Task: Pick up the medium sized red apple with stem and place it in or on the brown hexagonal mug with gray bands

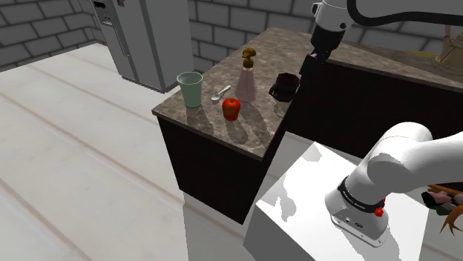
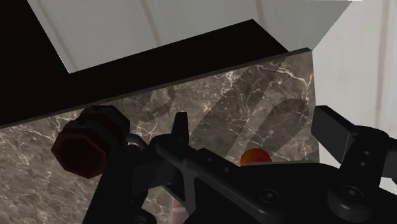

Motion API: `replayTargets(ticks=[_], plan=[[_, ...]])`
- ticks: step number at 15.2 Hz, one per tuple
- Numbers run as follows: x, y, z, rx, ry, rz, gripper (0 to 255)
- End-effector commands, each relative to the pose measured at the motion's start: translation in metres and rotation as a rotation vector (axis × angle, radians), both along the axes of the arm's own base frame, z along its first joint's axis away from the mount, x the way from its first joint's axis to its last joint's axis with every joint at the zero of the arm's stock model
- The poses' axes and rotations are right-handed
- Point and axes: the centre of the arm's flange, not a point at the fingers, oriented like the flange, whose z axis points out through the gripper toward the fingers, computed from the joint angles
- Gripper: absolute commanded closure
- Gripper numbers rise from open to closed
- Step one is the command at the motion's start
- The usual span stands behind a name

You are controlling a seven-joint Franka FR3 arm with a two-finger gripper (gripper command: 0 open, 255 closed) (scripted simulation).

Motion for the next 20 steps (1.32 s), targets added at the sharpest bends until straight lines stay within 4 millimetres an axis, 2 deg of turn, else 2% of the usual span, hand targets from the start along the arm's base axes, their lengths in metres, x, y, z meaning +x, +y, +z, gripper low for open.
replayTargets(ticks=[1,10,20], plan=[[0.0,0.0,0.0,0.0,0.0,0.0,0],[0.115,0.019,-0.053,0.006,0.08,0.062,0],[0.236,0.049,-0.123,0.012,0.168,0.132,0]])
